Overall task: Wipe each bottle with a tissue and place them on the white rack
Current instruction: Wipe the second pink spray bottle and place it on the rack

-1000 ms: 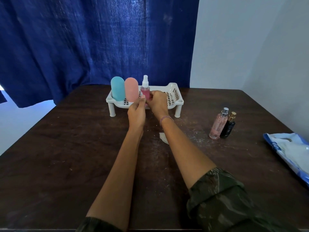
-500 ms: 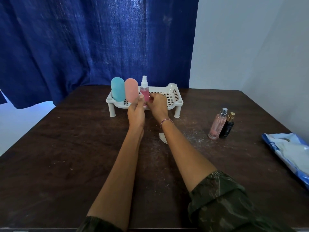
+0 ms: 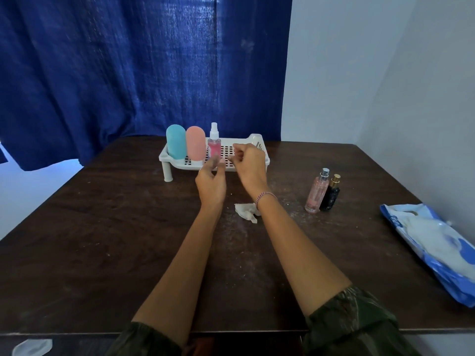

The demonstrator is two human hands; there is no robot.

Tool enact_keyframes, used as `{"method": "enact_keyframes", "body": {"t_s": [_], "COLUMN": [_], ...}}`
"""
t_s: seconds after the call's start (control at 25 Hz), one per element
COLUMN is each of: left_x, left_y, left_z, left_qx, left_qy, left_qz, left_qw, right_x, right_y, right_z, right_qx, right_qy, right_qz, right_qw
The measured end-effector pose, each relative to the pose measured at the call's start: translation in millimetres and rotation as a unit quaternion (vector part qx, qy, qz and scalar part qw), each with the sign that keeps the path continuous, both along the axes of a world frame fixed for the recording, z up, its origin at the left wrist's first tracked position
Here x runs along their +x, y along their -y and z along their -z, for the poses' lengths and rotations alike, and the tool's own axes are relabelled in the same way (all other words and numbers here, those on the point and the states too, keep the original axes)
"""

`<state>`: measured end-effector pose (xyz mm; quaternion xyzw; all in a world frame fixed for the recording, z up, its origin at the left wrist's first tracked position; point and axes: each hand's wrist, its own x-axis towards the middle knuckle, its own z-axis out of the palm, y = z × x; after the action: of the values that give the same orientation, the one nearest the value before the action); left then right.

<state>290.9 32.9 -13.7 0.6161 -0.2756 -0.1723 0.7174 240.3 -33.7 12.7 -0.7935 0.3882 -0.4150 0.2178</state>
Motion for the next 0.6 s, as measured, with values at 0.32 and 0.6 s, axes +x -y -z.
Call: {"method": "enact_keyframes", "body": {"t_s": [0.32,0.6], "left_x": [-48,-103], "left_y": [3,13], "left_z": [-24,-31], "left_qx": [0.0,0.0], "left_qy": [0.115,0.14], "left_qz": [0.058,0.127], "left_qw": [0.992,0.982], "right_x": [-65,-136], "right_y": [-13,-9], "right_z": [-26,-43], "right_qx": [-0.062,-0.117], "right_qy": [0.02,-0.102], "right_qz": [0.051,0.156], "right_qw": [0.997,0.975]}}
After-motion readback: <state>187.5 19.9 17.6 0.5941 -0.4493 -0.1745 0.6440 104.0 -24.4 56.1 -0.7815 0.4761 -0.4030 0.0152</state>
